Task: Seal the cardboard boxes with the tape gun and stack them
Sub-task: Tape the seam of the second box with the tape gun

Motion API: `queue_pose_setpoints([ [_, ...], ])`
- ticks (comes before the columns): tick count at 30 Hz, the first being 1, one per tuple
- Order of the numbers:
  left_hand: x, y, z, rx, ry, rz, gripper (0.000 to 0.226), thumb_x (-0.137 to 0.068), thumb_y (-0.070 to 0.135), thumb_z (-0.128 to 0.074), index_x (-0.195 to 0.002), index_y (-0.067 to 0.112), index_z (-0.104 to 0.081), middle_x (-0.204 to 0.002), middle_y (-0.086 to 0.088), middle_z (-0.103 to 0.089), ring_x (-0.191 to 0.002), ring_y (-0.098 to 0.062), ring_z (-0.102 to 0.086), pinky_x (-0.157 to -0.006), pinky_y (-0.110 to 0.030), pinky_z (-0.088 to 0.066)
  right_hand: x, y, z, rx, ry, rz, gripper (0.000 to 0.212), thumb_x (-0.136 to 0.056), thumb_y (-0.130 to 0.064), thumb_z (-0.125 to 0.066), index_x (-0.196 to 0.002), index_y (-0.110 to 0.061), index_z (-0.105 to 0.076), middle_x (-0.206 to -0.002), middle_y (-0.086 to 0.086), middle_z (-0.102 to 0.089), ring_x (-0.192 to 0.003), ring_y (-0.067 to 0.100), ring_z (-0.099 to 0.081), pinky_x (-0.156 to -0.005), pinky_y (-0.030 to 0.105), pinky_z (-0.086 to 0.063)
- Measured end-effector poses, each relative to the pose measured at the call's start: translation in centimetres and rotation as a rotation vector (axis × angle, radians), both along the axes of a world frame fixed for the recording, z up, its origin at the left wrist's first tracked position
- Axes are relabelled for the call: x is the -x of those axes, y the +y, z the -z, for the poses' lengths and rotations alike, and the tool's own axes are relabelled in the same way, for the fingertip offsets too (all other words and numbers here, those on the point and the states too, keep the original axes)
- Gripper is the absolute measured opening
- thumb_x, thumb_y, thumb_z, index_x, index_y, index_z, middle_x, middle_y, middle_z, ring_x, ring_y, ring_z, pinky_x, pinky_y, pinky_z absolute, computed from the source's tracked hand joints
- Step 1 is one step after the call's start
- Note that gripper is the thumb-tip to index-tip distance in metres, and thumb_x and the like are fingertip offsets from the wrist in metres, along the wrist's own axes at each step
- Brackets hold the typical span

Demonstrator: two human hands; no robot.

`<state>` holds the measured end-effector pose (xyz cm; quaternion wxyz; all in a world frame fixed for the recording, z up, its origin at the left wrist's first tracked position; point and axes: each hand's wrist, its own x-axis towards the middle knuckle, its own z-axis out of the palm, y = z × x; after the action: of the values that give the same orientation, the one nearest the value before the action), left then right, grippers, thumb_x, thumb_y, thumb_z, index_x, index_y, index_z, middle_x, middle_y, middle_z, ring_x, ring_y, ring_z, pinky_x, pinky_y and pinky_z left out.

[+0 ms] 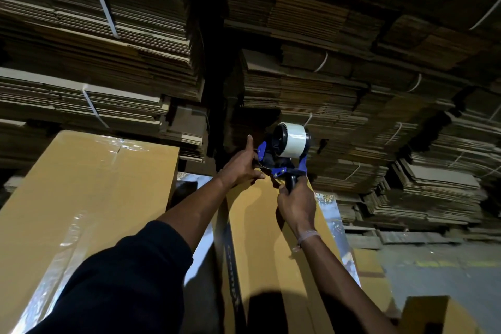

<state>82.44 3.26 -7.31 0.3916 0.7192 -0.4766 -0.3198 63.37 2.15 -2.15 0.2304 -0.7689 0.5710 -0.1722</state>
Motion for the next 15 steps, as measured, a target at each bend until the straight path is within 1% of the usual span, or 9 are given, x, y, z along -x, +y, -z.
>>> queue_pose_setpoints([
  [2,-0.1,-0.1,0.4,-0.001,-0.015,0.005,0.136,-0.082,0.019,-0.088,-0.161,0.014,0.023,-0.112,-0.003,-0.067,-0.109,-0.02,-0.063,-0.097,-0.037,-0.05,0.2,0.4,0.2,0.016,-0.009,-0.01,0.032,-0.099,-0.018,-0.063,-0.126,-0.008,-0.051,-0.111,0.019,-0.071,-0.103,0.043,-0.066,-0.073,0.038,-0.045],
  [4,-0.3,0.0,0.5,-0.004,-0.012,0.017,0.133,-0.083,0.02,-0.086,-0.161,0.017,0.021,-0.108,-0.002,-0.066,-0.105,-0.019,-0.064,-0.093,-0.037,-0.051,0.4,0.8,0.5,0.025,-0.02,-0.009,0.032,-0.099,-0.019,-0.063,-0.126,-0.008,-0.051,-0.11,0.019,-0.071,-0.102,0.044,-0.066,-0.074,0.041,-0.049],
  [6,-0.5,0.3,0.3,-0.013,0.004,0.019,0.126,-0.085,0.02,-0.085,-0.163,0.018,0.015,-0.105,0.001,-0.066,-0.103,-0.017,-0.063,-0.089,-0.033,-0.048,0.6,1.1,0.9,0.015,-0.037,0.001,0.031,-0.098,-0.019,-0.063,-0.125,-0.009,-0.05,-0.109,0.019,-0.072,-0.1,0.044,-0.066,-0.075,0.042,-0.05],
  [8,-0.9,0.5,0.1,-0.022,0.02,0.027,0.115,-0.086,0.019,-0.083,-0.165,0.016,0.0,-0.107,0.002,-0.068,-0.104,-0.016,-0.064,-0.091,-0.033,-0.049,0.6,1.3,1.3,-0.013,-0.064,0.02,0.029,-0.099,-0.021,-0.061,-0.123,-0.01,-0.05,-0.107,0.018,-0.071,-0.099,0.043,-0.066,-0.075,0.042,-0.051],
  [10,-1.2,0.6,0.0,-0.025,0.005,0.045,0.092,-0.088,0.017,-0.081,-0.162,0.018,-0.026,-0.109,0.001,-0.069,-0.102,-0.017,-0.065,-0.089,-0.035,-0.053,0.6,1.6,1.8,-0.035,-0.082,0.025,0.027,-0.101,-0.026,-0.06,-0.121,-0.011,-0.051,-0.106,0.016,-0.071,-0.097,0.042,-0.066,-0.074,0.04,-0.05],
  [11,-1.1,0.6,-0.1,-0.022,0.015,0.056,0.076,-0.089,0.016,-0.08,-0.154,0.023,-0.041,-0.106,0.001,-0.069,-0.097,-0.017,-0.067,-0.085,-0.035,-0.055,0.6,1.7,2.0,-0.046,-0.09,0.018,0.027,-0.102,-0.029,-0.058,-0.12,-0.01,-0.053,-0.105,0.015,-0.071,-0.096,0.041,-0.066,-0.071,0.039,-0.048],
  [12,-1.2,0.6,0.0,-0.017,0.026,0.064,0.062,-0.09,0.014,-0.078,-0.144,0.028,-0.052,-0.101,0.003,-0.069,-0.091,-0.015,-0.068,-0.079,-0.034,-0.057,0.7,1.8,2.2,-0.054,-0.096,0.007,0.028,-0.104,-0.032,-0.057,-0.12,-0.009,-0.054,-0.102,0.014,-0.07,-0.094,0.04,-0.066,-0.069,0.038,-0.044],
  [14,-1.2,0.6,0.0,-0.025,0.016,0.072,0.04,-0.093,0.015,-0.073,-0.127,0.031,-0.061,-0.094,0.005,-0.068,-0.081,-0.009,-0.066,-0.073,-0.03,-0.056,0.8,1.8,2.6,-0.053,-0.108,-0.012,0.03,-0.105,-0.035,-0.055,-0.12,-0.009,-0.056,-0.097,0.012,-0.07,-0.09,0.04,-0.065,-0.066,0.036,-0.04],
  [15,-1.3,0.6,0.0,-0.04,0.01,0.072,0.031,-0.095,0.016,-0.071,-0.12,0.033,-0.062,-0.093,0.005,-0.068,-0.081,-0.009,-0.065,-0.075,-0.033,-0.057,0.9,1.7,2.7,-0.052,-0.109,-0.015,0.03,-0.105,-0.035,-0.054,-0.119,-0.009,-0.056,-0.094,0.011,-0.069,-0.088,0.04,-0.065,-0.065,0.036,-0.039],
])
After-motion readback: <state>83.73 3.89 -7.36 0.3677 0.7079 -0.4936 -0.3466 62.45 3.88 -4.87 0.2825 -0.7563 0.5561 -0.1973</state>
